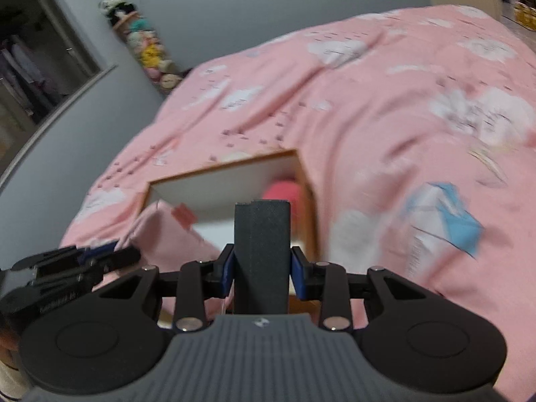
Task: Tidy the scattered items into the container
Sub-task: 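Carry the gray case into the box with the right tool while the left tool carries the pink pouch in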
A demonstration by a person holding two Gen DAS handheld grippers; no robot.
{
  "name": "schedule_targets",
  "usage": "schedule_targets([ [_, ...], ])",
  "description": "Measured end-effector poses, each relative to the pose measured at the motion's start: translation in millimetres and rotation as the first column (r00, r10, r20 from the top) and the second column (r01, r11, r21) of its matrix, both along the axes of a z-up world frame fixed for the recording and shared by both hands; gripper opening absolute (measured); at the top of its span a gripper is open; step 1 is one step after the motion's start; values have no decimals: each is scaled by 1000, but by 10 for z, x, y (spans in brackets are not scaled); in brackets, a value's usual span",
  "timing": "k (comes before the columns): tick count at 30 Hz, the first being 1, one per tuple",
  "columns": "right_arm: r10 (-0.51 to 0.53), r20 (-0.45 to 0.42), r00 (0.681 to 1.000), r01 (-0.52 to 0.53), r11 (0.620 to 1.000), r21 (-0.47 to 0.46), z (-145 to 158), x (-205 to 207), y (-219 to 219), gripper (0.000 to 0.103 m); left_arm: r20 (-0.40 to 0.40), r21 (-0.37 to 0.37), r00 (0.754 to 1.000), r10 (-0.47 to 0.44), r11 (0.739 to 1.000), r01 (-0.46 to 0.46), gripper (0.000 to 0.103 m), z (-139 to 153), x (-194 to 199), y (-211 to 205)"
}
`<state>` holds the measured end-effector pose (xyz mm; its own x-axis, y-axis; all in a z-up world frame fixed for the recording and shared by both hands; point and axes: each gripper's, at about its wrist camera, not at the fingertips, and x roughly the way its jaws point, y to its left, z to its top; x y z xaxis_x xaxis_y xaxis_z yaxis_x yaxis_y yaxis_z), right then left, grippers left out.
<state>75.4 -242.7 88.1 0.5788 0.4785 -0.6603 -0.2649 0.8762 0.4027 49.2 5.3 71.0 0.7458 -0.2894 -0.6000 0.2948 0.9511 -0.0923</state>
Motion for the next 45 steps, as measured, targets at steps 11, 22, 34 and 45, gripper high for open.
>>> schedule_targets([
  [11,96,-143,985,-109,991,-84,-492,541,707,37,1,152,990,142,978,-140,21,-292,481,-11],
  [22,83,-270,959,-137,973,-187,-906,769,903,37,-132,133,982,138,984,-120,21,-846,580,-2],
  [34,77,-294,953,-155,955,-252,-1068,851,1013,36,-266,109,963,40,994,-12,22,-953,727,53],
  [45,83,-291,953,-160,955,-249,-1100,842,1035,36,-176,279,980,-92,950,140,22,-876,494,-190],
])
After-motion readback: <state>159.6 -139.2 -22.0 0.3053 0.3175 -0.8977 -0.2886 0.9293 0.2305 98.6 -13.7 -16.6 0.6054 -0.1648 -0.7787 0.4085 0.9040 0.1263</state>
